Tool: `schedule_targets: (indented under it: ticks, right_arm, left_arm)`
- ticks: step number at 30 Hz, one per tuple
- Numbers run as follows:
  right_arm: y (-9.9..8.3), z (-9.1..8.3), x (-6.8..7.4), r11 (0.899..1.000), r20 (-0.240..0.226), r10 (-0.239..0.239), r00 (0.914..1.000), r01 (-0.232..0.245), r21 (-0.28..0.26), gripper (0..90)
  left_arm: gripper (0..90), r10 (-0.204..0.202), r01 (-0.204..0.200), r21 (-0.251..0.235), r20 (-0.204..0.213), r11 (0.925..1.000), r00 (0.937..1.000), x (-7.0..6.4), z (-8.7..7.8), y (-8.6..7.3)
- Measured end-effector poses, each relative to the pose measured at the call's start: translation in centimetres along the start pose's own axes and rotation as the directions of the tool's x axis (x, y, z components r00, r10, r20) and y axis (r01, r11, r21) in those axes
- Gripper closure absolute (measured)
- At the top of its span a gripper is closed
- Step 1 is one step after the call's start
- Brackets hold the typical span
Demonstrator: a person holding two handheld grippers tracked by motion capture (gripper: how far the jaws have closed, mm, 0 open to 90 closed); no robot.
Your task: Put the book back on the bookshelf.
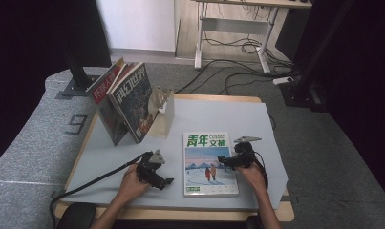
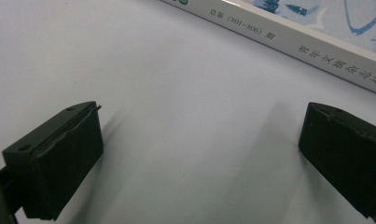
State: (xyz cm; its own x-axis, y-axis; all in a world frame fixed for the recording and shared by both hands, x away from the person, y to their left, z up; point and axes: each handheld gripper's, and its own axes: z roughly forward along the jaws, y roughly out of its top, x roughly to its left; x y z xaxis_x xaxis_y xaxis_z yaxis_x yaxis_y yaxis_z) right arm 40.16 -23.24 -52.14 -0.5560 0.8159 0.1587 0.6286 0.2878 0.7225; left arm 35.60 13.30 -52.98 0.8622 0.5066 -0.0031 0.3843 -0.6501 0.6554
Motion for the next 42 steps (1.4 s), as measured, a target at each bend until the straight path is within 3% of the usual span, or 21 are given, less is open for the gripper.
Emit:
schedule_targets:
  ticks: [6, 13, 22, 31, 42]
  right_arm:
    - [0.2, 0.9, 0.2, 1.000, -0.002, -0.001, 1.0000, 0.001, 0.014, 3.9]
    - [0.5, 1.7, -0.4, 0.999, -0.021, 0.044, 0.9988, -0.044, 0.003, 3.4]
    - [1.2, 2.5, -0.2, 0.998, -0.034, 0.056, 0.9978, -0.056, 0.005, 0.0]
    - [1.0, 1.9, -0.8, 0.994, -0.075, 0.108, 0.9913, -0.109, -0.007, 5.0]
    - [1.5, 0.9, -0.5, 0.993, -0.101, 0.104, 0.9894, -0.109, -0.040, 5.0]
  left_arm:
    - [0.0, 0.001, -0.001, 0.000, -0.001, 1.0000, 1.0000, 0.0, 0.0, 0.0]
    - [0.0, -0.001, 0.001, -0.002, -0.001, 1.0000, 1.0000, 0.0, 0.0, 0.0]
    - [0.0, -0.001, 0.001, -0.002, -0.001, 1.0000, 1.0000, 0.0, 0.0, 0.0]
    - [0.0, -0.001, 0.001, -0.002, -0.001, 1.0000, 1.0000, 0.0, 0.0, 0.0]
    - [0.0, -0.001, 0.001, -0.002, -0.001, 1.0000, 1.0000, 0.0, 0.0, 0.0]
